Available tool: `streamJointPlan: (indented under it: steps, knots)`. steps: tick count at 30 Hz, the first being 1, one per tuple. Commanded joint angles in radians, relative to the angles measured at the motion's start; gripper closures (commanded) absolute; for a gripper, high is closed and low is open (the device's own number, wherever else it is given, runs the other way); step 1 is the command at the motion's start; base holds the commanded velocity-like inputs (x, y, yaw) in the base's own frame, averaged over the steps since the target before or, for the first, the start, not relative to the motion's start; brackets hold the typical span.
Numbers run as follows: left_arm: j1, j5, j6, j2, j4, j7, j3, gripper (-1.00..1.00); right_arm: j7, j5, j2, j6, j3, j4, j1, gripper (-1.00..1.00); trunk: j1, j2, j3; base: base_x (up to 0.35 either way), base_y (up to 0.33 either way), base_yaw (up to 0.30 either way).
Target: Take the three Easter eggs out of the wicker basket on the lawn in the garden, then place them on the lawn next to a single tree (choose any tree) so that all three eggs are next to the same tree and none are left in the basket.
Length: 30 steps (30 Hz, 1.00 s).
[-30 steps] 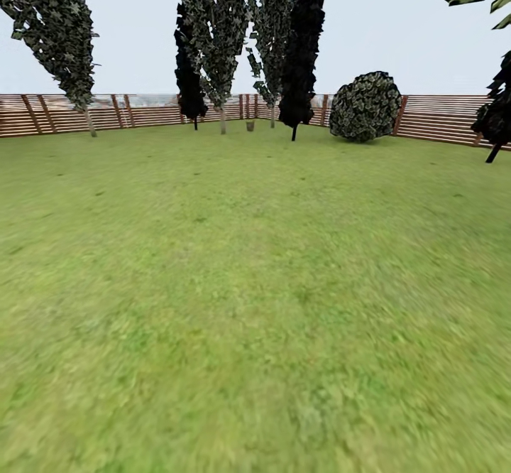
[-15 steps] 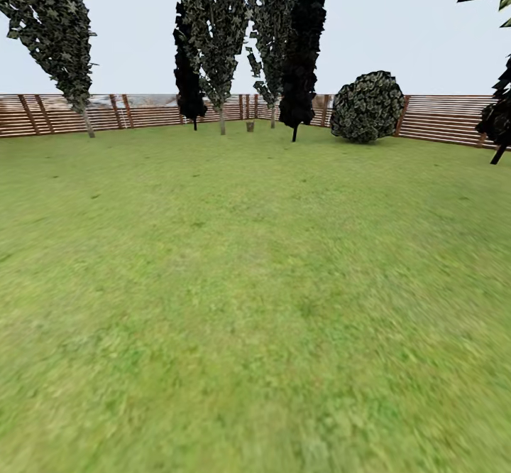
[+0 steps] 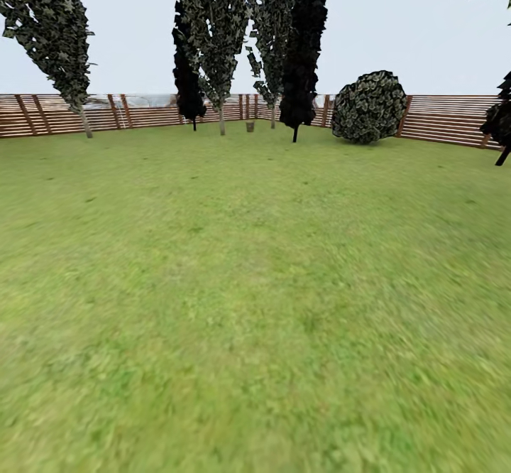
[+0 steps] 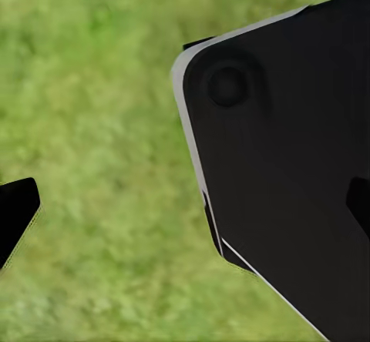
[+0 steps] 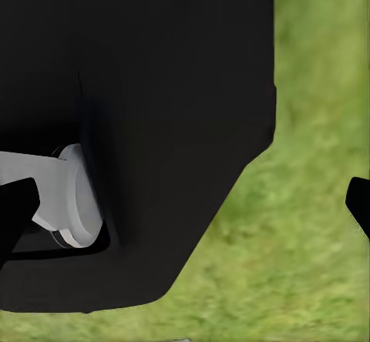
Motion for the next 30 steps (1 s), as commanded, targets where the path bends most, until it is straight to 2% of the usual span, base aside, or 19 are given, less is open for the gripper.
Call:
streamJointPlan:
  steps: [1, 30]
  knots:
    - [0.000, -0.002, -0.003, 0.000, 0.000, 0.003, -0.008, -1.00, 0.000, -0.004, 0.000, -0.007, -0.007, 0.002, 0.000, -1.00, 0.001, -0.001, -0.001, 0.340, 0.000, 0.000]
    - [0.000, -0.001, -0.003, -0.001, 0.000, 0.008, -0.011, -1.00, 0.000, -0.004, 0.000, -0.007, -0.007, 0.001, 0.000, -1.00, 0.001, -0.001, -0.001, 0.340, 0.000, 0.000]
